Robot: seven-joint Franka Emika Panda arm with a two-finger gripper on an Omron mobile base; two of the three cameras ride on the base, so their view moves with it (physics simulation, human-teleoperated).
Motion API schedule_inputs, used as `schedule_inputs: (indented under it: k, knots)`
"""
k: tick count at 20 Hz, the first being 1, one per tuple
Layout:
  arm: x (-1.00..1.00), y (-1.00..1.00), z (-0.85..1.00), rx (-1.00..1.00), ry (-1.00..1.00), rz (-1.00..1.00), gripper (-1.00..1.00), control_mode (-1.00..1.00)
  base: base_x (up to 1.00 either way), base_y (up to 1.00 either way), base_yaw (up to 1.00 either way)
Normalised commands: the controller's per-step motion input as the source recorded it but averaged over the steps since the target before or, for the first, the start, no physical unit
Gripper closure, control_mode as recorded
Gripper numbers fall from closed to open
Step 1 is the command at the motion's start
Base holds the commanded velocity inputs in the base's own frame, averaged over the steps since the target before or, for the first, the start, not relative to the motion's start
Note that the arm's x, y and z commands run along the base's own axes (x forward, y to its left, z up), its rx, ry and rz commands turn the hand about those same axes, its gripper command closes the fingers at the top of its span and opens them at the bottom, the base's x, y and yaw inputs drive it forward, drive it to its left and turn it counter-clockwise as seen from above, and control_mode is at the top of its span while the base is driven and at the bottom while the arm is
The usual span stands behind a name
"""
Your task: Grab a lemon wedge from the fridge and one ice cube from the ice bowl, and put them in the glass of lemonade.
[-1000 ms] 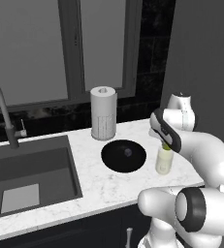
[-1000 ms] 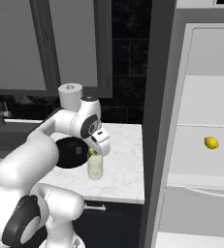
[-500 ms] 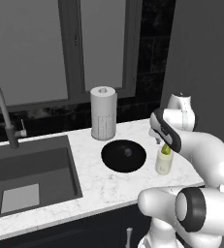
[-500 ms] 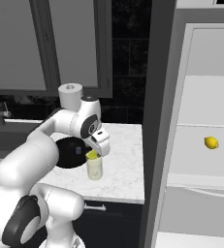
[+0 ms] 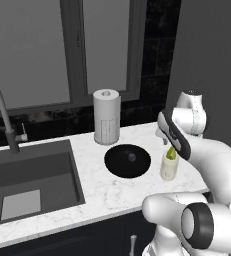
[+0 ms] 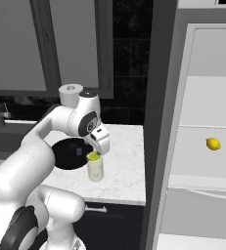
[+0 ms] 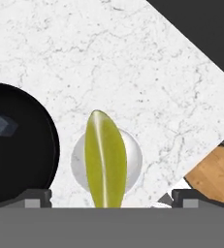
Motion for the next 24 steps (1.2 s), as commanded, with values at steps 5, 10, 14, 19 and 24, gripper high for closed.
schedule_inputs:
  k: [5,10,14,19,24]
  knots:
    - [-0.25,0.00,0.35,0.00,-0.15,0.00,-1.00,-1.00,0.00,0.00,0.00]
    - [-0.16,0.00,0.25,0.00,-0.11,0.00,-1.00,-1.00,0.00,0.00,0.00]
    - [-0.11,0.00,0.19,0.00,-0.10,0.00,-1.00,-1.00,0.00,0.00,0.00]
    - [-0.11,0.00,0.15,0.00,-0.10,0.00,-1.00,-1.00,0.00,0.00,0.00]
    - [-0.26,0.00,0.18,0.00,-0.10,0.00,-1.00,-1.00,0.00,0.00,0.00]
